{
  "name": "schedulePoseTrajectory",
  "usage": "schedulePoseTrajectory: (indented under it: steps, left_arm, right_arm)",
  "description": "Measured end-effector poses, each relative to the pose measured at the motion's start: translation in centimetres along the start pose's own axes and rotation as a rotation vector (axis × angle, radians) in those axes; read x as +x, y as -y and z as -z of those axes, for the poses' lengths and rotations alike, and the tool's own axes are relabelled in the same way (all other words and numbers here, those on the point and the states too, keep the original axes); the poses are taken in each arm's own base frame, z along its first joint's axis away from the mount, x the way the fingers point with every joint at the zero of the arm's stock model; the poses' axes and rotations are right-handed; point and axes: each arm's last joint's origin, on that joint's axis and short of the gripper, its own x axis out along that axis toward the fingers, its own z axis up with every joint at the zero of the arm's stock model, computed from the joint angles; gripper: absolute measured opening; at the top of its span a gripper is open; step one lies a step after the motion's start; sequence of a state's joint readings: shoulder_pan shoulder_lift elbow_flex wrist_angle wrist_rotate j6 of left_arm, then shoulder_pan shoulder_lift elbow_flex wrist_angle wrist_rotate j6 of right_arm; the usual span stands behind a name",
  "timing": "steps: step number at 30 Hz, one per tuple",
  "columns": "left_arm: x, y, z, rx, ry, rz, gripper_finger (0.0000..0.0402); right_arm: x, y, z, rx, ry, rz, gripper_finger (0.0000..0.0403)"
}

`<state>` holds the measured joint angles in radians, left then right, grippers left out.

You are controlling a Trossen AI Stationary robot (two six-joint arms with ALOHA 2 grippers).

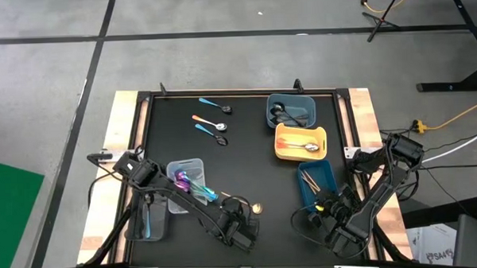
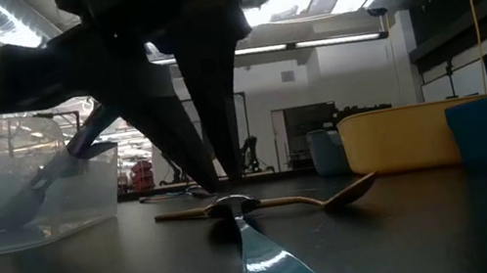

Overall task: Sort silverware by color (type)
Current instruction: Put the light blue spoon into the black bin

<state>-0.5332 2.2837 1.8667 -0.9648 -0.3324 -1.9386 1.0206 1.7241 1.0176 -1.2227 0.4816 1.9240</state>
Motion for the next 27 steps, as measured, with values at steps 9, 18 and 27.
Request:
schedulePoseTrajectory:
  steps: [9,18,27]
  left_arm:
    - [0.01,0.16,-0.01,-0.013,0.011,0.020,0.0041]
    - [0.03,0.15,-0.01,-0.023,0.011,0.020,0.0041]
    - [0.03,0.21,0.01,-0.031,0.009,0.026,0.0041]
  right_arm:
    - [0.00,0.00,0.00,0.000,0.000,0.000,0.0101]
    - [0.00,0.00,0.00,0.000,0.000,0.000,0.0101]
    - [0.00,0.00,0.00,0.000,0.000,0.000,0.0101]
